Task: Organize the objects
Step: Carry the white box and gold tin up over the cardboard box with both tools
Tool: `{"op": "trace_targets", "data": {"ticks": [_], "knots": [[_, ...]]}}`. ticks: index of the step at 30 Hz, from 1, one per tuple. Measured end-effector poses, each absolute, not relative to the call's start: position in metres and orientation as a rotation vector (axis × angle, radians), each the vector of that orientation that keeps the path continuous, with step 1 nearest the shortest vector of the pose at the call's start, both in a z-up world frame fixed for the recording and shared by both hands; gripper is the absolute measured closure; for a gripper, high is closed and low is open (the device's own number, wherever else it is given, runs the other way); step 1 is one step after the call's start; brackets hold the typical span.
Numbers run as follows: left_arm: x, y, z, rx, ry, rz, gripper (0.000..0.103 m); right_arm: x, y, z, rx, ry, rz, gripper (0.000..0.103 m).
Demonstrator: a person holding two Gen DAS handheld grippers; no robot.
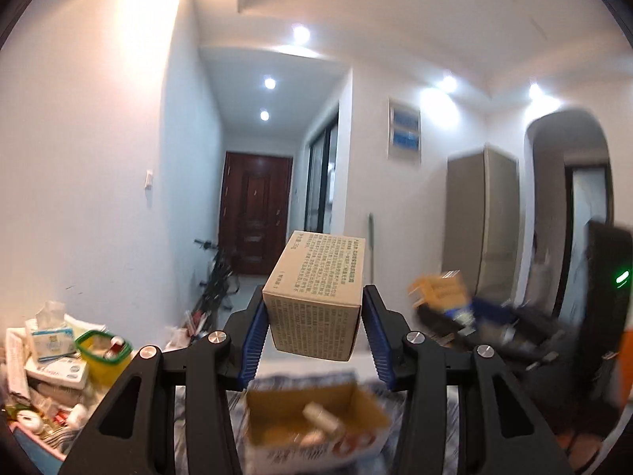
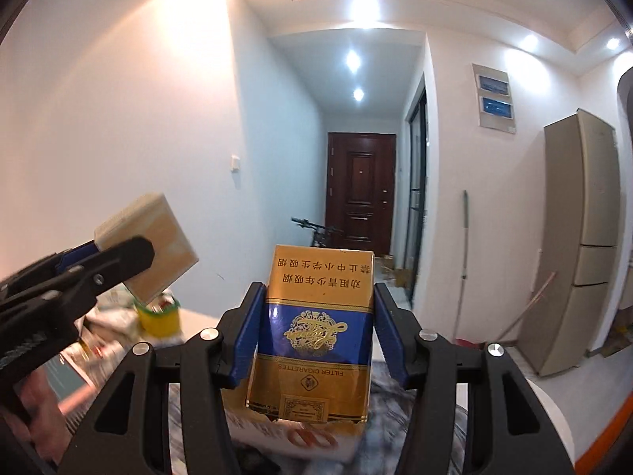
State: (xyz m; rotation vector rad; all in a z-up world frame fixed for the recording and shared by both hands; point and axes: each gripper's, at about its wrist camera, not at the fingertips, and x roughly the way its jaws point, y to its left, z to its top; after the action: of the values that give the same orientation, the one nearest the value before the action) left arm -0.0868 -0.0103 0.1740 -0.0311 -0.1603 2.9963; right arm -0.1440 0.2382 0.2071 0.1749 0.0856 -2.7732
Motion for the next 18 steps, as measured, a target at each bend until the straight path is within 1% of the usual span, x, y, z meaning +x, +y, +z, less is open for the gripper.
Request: {"op": "trace_targets", "data": {"ticks": [3, 7, 10, 12, 14, 18], "knots": [[-0.084, -0.016, 0.190, 0.063, -0.186, 3.008, 0.054, -0.152, 0.234, 0.231, 0.146, 0.009, -2.749, 0.050], [-0.091, -0.027, 0.184, 0.077, -0.221, 3.019, 0.054, -0.159, 0.232, 0.243, 0.077, -0.090, -2.740, 0.050], [-0.112, -0.029, 0.175, -0.032, -0.189, 3.015, 0.054, -0.165, 0.236, 0.232, 0.052, -0.123, -2.733, 0.050], [-0.125, -0.033, 0.169, -0.077, -0.215, 3.024, 0.054, -0.172, 0.235, 0.221, 0.055, -0.107, -2.758, 0.050], [-0.138, -0.036, 0.165, -0.117, -0.225, 3.034, 0.054, -0.182, 0.232, 0.215, 0.106, -0.056, -2.753, 0.050], [-0.157, -0.039, 0.157, -0.210, -0.253, 3.017, 0.054, -0.199, 0.236, 0.200, 0.212, -0.072, -2.731, 0.050]]}}
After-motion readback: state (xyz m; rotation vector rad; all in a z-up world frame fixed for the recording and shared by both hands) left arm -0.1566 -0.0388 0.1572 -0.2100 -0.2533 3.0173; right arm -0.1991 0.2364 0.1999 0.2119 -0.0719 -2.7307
